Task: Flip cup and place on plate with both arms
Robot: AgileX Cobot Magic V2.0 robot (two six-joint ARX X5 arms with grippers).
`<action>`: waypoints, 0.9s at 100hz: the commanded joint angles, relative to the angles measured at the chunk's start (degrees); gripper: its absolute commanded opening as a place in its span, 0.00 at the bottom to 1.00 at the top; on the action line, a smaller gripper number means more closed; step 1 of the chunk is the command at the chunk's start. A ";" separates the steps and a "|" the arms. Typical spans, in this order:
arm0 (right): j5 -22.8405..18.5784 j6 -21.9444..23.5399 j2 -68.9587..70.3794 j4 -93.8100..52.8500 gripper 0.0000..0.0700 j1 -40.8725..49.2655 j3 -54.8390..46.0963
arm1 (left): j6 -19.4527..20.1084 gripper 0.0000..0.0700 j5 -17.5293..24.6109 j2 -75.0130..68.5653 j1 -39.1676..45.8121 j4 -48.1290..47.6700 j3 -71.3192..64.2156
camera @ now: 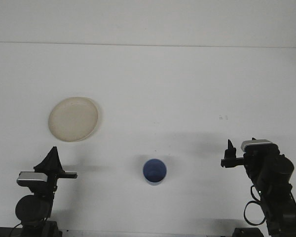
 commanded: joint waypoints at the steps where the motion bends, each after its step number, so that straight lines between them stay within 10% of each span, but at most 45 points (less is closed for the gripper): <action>1: -0.63 1.77 -1.18 2.45 0.77 0.42 -1.07 | -0.35 0.02 -0.04 -0.11 -0.02 0.76 -1.14; 46: -0.37 1.70 -3.13 4.26 0.77 1.55 -2.34 | -0.07 0.02 -0.04 0.13 -0.04 -2.21 3.13; 90: 0.04 1.75 -3.13 4.79 0.77 1.55 -2.34 | -5.44 0.02 0.13 22.40 -0.04 -37.20 40.83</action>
